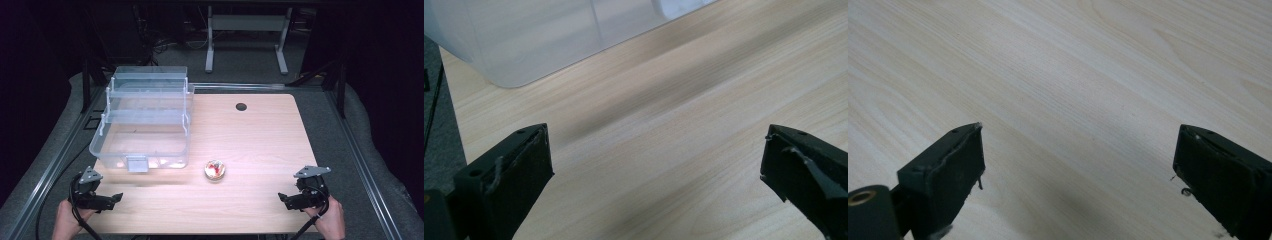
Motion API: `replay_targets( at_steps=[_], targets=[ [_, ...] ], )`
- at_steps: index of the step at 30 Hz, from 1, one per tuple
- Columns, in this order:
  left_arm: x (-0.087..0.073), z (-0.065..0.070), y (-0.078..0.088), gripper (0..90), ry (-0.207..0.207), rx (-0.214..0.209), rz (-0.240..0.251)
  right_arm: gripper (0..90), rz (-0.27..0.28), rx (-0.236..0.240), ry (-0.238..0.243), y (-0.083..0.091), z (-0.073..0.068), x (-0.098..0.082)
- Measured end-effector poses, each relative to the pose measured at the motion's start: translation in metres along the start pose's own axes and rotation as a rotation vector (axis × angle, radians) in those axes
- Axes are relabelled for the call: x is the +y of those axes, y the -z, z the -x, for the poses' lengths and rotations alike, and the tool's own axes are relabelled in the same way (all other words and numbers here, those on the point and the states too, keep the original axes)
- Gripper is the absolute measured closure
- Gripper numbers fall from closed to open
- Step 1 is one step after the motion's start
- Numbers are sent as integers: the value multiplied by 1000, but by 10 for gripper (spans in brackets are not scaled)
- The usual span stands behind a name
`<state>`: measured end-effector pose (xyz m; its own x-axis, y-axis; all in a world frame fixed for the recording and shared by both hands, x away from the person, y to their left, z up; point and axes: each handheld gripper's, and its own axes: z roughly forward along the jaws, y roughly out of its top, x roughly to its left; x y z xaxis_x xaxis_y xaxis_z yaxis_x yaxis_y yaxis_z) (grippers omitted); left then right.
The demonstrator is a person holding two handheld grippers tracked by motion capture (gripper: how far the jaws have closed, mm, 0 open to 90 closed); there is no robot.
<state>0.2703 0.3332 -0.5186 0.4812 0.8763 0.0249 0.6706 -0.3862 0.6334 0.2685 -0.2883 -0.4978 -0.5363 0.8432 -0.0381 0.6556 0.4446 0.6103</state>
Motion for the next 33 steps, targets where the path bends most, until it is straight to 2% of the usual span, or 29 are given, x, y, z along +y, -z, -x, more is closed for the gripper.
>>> replay_targets(
  at_steps=[4, 5, 8, 10, 16, 23, 33],
  targets=[
    [0, 1, 0, 5, -16, -4, -11, 58, -15, 5, 1, -1, -1, 2],
    [1, 1, 0, 5, -19, -2, -13, 58, -19, 22, 10, -2, -4, 3],
    [0, 0, 0, 5, -13, -1, -10, 58, -29, 9, 19, -2, -6, 4],
    [0, -1, -1, 3, -8, -3, -12, 58, -46, 23, 25, -3, -9, 7],
    [-2, 0, -2, 4, -8, -2, -17, 29, -35, 34, 38, -8, -14, 14],
    [-4, 0, -2, 5, -1, -11, -12, 1, -59, 65, 78, -17, -26, 32],
    [-4, 0, 5, 4, 4, 9, -8, 6, -63, 113, 163, -36, -46, 67]
  ],
)
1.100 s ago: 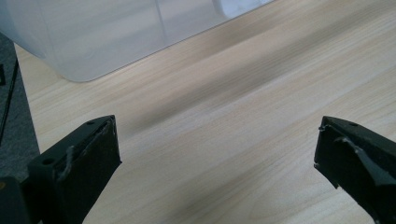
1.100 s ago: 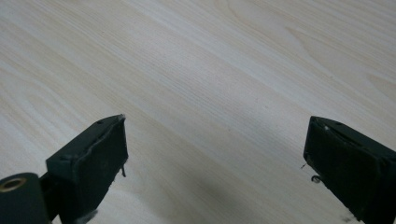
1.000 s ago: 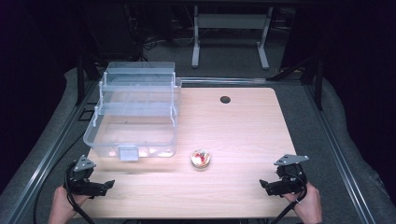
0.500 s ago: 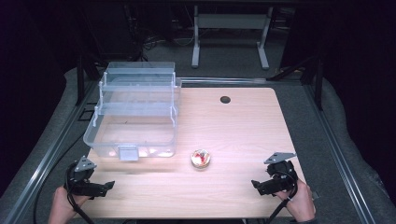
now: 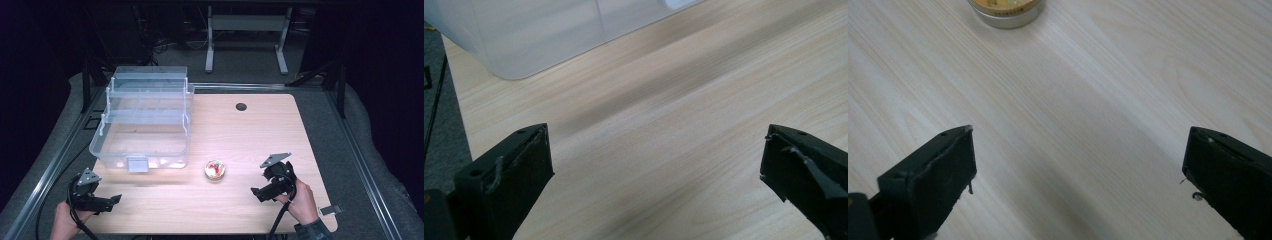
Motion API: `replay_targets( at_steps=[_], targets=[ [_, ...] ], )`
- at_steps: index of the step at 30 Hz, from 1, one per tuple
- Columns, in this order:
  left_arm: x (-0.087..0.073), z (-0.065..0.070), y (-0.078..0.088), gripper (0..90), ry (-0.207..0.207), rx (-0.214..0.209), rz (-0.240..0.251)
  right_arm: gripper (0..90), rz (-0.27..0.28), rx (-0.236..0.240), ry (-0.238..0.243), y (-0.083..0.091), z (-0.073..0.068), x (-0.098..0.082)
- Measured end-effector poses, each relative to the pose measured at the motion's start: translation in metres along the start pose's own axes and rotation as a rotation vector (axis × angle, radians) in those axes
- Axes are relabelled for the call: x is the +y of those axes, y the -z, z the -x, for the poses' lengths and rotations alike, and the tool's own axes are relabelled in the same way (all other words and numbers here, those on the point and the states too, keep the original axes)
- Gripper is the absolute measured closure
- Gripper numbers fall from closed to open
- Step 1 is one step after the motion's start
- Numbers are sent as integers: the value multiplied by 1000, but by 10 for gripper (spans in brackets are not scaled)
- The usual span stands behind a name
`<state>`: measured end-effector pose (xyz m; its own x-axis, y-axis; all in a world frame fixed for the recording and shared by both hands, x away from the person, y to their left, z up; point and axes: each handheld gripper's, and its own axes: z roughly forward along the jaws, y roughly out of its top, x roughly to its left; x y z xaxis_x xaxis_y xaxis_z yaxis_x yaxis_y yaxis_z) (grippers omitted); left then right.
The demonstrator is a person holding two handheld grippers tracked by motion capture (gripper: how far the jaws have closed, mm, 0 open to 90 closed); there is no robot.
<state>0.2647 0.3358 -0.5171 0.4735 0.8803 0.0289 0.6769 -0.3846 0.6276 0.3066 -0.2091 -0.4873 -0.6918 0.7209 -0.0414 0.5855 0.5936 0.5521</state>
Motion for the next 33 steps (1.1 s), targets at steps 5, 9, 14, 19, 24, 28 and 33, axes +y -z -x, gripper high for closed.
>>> replay_targets(
  at_steps=[5, 9, 14, 19, 24, 28, 33],
  targets=[
    [2, -2, 2, 4, -13, 8, -13, 6, -12, 27, 36, -10, -6, 16],
    [2, -3, 1, 4, -8, 9, -5, 7, -25, 34, 53, -17, -11, 24],
    [-3, -2, -3, 4, 1, -3, -16, 11, -53, 52, 83, -30, -20, 43],
    [-4, -4, -5, 3, 12, -6, -9, 1, -79, 58, 96, -42, -26, 57],
    [-3, -2, -6, 3, 2, -7, -14, 8, -116, 77, 128, -62, -35, 80],
    [-2, -2, -6, 3, -4, -12, -17, 18, -161, 84, 147, -81, -41, 93],
    [1, -2, -5, 3, -7, -13, -11, 25, -175, 104, 158, -92, -46, 104]
  ],
)
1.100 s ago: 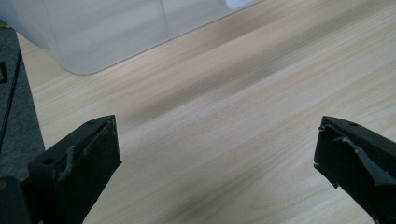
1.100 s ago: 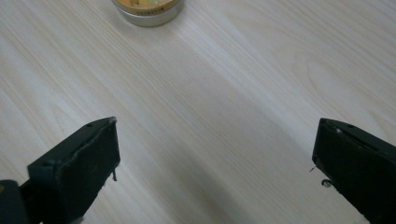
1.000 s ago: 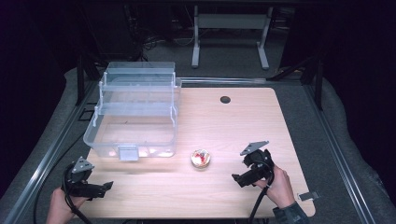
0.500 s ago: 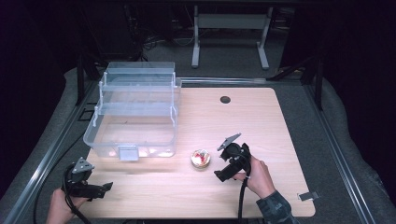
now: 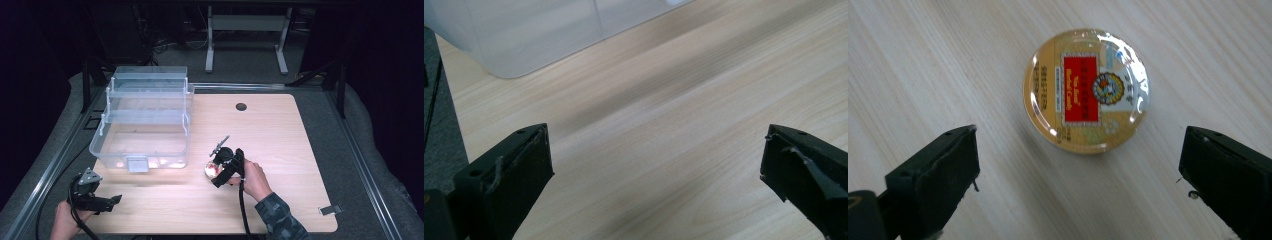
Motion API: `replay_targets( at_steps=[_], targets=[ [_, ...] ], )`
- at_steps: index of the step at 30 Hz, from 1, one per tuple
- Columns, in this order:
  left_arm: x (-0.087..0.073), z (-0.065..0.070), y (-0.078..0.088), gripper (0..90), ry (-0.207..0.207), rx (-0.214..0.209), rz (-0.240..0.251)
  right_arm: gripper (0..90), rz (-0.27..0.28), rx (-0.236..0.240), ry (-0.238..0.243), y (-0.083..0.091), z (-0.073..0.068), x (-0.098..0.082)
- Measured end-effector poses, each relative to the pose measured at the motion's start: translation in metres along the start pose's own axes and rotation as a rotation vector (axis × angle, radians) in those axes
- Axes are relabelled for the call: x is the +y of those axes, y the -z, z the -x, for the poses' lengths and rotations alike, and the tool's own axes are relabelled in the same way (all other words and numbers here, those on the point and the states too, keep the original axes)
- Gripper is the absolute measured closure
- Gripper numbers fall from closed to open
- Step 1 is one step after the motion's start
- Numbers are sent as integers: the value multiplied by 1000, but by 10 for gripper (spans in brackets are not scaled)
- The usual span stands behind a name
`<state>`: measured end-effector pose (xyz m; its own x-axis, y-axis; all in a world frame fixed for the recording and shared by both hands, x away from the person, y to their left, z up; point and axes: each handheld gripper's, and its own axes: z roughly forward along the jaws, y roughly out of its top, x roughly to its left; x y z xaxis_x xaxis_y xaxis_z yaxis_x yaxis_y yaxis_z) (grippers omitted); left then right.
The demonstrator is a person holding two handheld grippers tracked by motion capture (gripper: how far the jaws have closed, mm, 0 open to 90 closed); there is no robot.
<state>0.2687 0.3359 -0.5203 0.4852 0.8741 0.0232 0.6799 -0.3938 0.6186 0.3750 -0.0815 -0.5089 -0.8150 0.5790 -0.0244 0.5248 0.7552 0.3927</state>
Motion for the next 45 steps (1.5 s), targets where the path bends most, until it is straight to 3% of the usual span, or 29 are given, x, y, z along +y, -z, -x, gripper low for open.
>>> replay_targets(
  at_steps=[7, 14, 23, 32, 35, 45],
  targets=[
    [3, 3, -4, 2, -3, -10, -5, 25, -66, -4, -1, -21, -1, 20],
    [5, 2, -5, 3, -9, -8, -9, 82, -72, 4, -7, -32, 1, 23],
    [4, 2, -4, 3, -7, -1, -12, 179, -102, -34, -5, -39, 0, 25],
    [1, -1, -3, 3, -2, -3, -8, 200, -100, -35, -6, -37, 1, 26],
    [1, -1, -2, 3, 1, 0, -8, 201, -89, -12, -13, -34, 2, 25],
    [3, 1, -1, 3, -10, 0, -9, 201, -79, -45, -7, -13, 1, 17]
  ],
)
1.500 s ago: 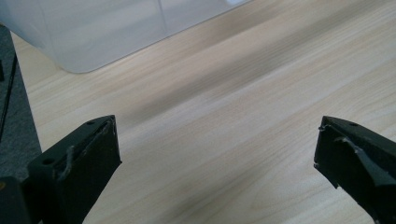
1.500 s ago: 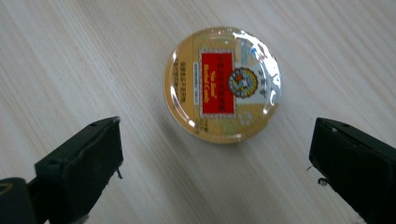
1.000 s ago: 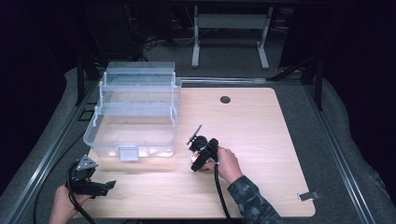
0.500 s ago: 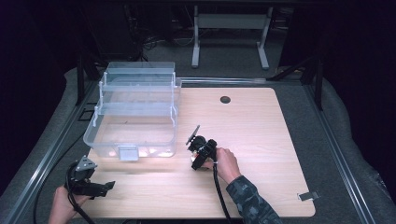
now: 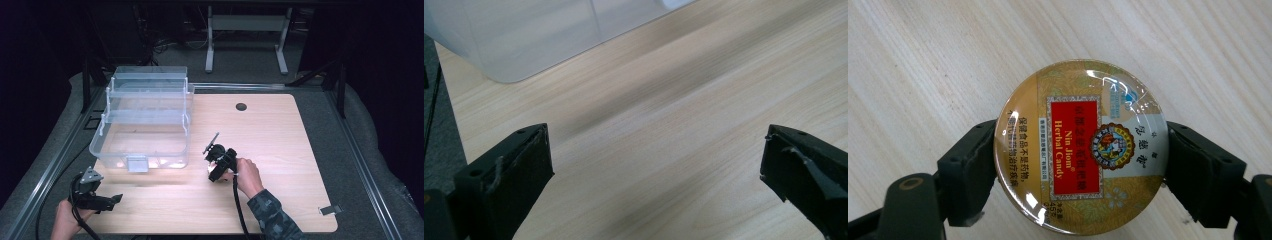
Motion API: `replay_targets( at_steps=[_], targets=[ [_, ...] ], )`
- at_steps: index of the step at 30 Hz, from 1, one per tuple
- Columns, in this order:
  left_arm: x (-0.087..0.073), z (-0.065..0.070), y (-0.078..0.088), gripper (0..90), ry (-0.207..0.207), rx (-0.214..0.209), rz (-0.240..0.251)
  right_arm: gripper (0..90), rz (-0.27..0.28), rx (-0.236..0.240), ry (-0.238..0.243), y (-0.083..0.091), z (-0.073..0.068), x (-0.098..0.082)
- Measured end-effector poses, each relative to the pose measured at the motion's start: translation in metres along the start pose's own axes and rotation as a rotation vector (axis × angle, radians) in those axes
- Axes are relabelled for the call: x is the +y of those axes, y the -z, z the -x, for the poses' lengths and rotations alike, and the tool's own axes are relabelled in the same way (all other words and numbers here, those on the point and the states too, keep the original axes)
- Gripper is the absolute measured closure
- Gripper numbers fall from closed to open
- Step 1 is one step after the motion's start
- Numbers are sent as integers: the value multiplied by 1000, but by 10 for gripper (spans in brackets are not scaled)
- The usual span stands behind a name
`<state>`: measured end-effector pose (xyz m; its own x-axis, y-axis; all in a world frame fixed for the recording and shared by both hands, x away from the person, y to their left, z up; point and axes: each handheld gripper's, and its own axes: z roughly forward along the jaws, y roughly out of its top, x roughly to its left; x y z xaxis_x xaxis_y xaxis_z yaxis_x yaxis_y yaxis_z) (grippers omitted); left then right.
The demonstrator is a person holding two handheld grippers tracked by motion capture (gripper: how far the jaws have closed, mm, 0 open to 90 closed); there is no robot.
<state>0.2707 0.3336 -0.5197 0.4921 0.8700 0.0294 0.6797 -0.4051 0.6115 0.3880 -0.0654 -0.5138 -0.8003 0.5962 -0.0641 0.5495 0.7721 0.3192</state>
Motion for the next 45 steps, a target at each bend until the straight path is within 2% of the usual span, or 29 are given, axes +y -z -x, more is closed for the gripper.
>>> replay_targets(
  at_steps=[17, 19, 21, 22, 23, 24, 25, 26, 32, 33, 34, 35, 36, 42, 43, 45],
  targets=[
    [4, -4, 9, 3, -3, 5, 11, 201, 1, -37, -42, 32, 10, -34],
    [5, -3, 8, 3, -13, -5, -4, 201, -5, -49, -53, 37, 13, -41],
    [6, -4, 8, 3, -9, -13, -1, 201, 2, -39, -61, 38, 15, -43],
    [6, -4, 8, 3, -3, -18, 6, 201, -17, -59, -70, 43, 17, -46],
    [8, -4, 7, 3, -5, -23, -1, 201, -17, -59, -70, 43, 17, -46],
    [9, 0, 6, 3, -25, -20, -14, 201, -4, -63, -79, 51, 21, -52],
    [9, 0, 6, 3, -25, -20, -14, 201, 7, -56, -84, 53, 22, -54],
    [10, 1, 4, 3, -35, -25, -23, 201, -5, -78, -85, 56, 23, -56],
    [14, -2, 5, 3, -24, -30, -14, 201, 0, -84, -120, 63, 31, -73],
    [15, -1, 6, 3, -36, -25, -23, 201, 15, -60, -134, 65, 35, -82],
    [15, -2, 7, 4, -33, -23, -23, 202, -7, -92, -136, 68, 36, -85],
    [15, -2, 7, 4, -33, -23, -23, 202, -7, -92, -136, 68, 36, -85],
    [16, -1, 7, 4, -31, -14, -13, 202, -12, -112, -153, 71, 42, -93],
    [17, 2, 6, 4, -32, -28, -17, 201, -20, -125, -198, 76, 53, -110],
    [17, 1, 6, 4, -30, -28, -18, 202, -14, -121, -211, 77, 59, -117],
    [16, 0, 6, 4, -27, -32, -22, 202, -24, -136, -219, 78, 61, -120]
  ],
)
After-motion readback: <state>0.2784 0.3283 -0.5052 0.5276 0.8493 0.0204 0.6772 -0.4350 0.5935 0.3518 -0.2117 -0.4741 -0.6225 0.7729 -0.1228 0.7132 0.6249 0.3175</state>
